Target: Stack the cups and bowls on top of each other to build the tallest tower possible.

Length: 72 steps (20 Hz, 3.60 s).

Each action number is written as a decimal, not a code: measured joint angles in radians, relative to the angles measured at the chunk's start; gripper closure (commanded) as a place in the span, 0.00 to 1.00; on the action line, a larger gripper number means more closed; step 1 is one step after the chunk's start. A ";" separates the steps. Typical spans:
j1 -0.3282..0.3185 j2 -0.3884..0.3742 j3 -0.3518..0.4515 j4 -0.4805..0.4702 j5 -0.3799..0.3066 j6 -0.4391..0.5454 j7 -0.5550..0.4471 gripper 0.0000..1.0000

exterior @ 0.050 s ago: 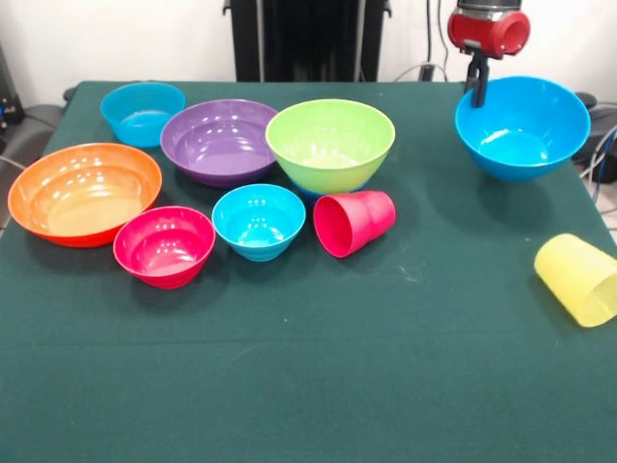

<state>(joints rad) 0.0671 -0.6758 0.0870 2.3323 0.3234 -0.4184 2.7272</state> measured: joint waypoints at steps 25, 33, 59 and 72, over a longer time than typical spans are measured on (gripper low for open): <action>-0.050 -0.189 -0.005 0.001 -0.007 0.207 0.000 1.00; -0.067 -0.218 -0.022 -0.006 -0.030 0.254 0.000 1.00; -0.098 -0.348 -0.120 -0.054 -0.154 0.458 0.000 1.00; -0.073 -0.350 -0.167 -0.129 -0.213 0.481 0.000 1.00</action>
<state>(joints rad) -0.0057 -1.0255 -0.0804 2.2031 0.1101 0.0622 2.7272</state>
